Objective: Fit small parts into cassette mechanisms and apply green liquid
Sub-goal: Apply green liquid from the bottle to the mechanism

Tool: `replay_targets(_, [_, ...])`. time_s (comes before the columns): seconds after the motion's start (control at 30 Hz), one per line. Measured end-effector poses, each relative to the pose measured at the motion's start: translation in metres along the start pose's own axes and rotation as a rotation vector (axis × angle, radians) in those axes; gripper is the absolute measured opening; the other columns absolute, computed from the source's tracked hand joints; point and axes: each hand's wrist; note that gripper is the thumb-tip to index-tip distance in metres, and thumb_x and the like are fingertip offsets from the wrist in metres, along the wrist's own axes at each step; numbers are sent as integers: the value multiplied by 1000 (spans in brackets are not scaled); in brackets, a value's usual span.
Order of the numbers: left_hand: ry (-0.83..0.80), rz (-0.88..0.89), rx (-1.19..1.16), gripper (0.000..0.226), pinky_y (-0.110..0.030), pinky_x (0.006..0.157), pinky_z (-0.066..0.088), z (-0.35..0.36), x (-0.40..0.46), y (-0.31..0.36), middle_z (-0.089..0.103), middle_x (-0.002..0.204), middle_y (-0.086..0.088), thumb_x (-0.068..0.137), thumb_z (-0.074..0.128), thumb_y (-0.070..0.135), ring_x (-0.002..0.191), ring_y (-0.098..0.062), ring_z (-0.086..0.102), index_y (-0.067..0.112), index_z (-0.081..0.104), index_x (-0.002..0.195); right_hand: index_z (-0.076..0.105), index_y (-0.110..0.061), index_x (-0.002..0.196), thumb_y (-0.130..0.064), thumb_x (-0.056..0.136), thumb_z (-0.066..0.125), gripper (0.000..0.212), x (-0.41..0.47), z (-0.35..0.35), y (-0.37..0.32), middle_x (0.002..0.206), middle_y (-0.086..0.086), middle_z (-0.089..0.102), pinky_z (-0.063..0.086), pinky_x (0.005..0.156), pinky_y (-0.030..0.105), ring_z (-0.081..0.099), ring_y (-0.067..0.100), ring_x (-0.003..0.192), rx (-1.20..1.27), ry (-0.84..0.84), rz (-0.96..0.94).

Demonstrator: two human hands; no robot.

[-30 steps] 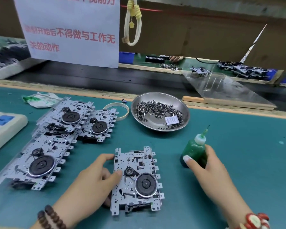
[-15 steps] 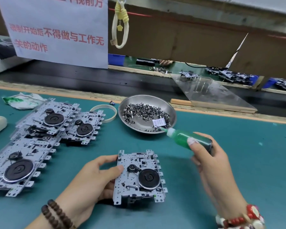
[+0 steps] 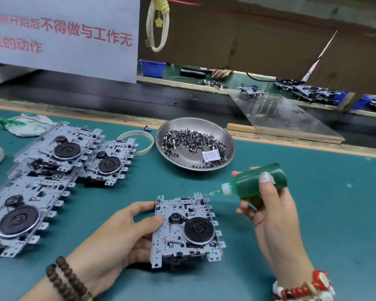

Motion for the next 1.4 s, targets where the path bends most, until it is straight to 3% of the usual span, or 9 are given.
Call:
replay_targets(0.13, [-20, -6, 2, 36, -23, 39, 51, -1, 1, 1, 69, 84, -25, 75, 63, 14, 44, -17, 59, 13, 59, 111, 59, -19, 91, -36, 74, 74, 29, -4, -1, 1, 81, 6, 70, 47, 49, 20, 50, 9, 48, -118, 5, -96])
replay_targets(0.3, [-20, 2, 17, 44, -22, 38, 49, -1, 0, -1, 70, 85, -25, 68, 64, 18, 44, -16, 59, 14, 59, 112, 58, -18, 86, -34, 78, 61, 18, -8, -1, 4, 77, 2, 72, 47, 51, 18, 51, 12, 49, -280, 18, -209])
replay_targets(0.5, [-23, -5, 8, 46, -20, 37, 48, -3, 1, -1, 70, 85, -23, 67, 65, 19, 44, -16, 60, 14, 58, 112, 56, -15, 90, -32, 82, 57, 19, -7, 1, 8, 78, 1, 74, 47, 51, 20, 59, 31, 60, -367, 26, -260])
replay_targets(0.7, [-18, 13, -5, 45, -19, 37, 48, -3, -1, -1, 70, 86, -24, 67, 64, 18, 43, -16, 60, 13, 59, 111, 58, -5, 91, -38, 82, 59, 34, -8, -1, 9, 78, -3, 74, 47, 52, 20, 59, 18, 55, -396, 32, -296])
replay_targets(0.87, [-8, 19, -4, 45, -21, 39, 51, -2, 2, -1, 70, 89, -25, 67, 63, 19, 46, -17, 61, 14, 59, 111, 58, 0, 91, -32, 82, 56, 33, -7, -1, 11, 77, -8, 74, 46, 50, 15, 53, 9, 46, -407, 30, -326])
replay_targets(1.17, [-8, 36, -14, 45, -19, 36, 49, -1, 0, -1, 71, 85, -23, 65, 63, 19, 43, -16, 59, 14, 59, 110, 59, -4, 89, -33, 83, 58, 29, -9, 2, 12, 76, -11, 73, 46, 51, 15, 55, 9, 46, -433, 50, -349])
replay_targets(1.4, [2, 37, -9, 42, -20, 37, 49, 0, -1, 0, 70, 84, -24, 70, 62, 17, 43, -16, 59, 15, 58, 111, 57, -1, 88, -33, 85, 57, 32, -8, 1, 13, 72, -5, 73, 47, 50, 19, 61, 16, 60, -427, 35, -354])
Point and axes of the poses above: each hand's wrist, its own x-axis towards the middle knuckle, its own z-axis out of the palm, y = z × x
